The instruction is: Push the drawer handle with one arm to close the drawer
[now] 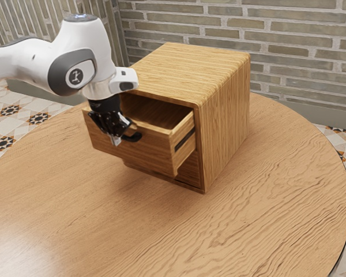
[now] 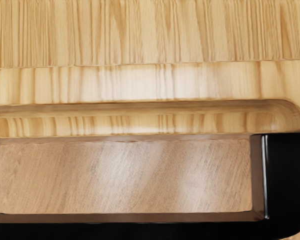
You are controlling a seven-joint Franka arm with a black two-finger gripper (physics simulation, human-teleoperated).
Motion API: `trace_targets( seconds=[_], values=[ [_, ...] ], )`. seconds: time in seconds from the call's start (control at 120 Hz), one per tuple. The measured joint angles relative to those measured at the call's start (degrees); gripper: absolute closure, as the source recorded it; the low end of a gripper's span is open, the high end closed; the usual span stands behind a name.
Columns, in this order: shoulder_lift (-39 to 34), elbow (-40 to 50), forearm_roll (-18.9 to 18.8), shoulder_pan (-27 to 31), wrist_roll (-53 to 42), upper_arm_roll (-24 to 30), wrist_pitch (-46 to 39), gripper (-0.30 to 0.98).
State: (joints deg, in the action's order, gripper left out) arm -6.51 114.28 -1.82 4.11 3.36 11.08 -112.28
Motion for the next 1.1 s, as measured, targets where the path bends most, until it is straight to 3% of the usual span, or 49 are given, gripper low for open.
trace_targets(
  seconds=[1.1],
  values=[
    [17.8,-21.5,-6.3,-0.6,-0.3,-0.4,3.2,0.79]
  ],
)
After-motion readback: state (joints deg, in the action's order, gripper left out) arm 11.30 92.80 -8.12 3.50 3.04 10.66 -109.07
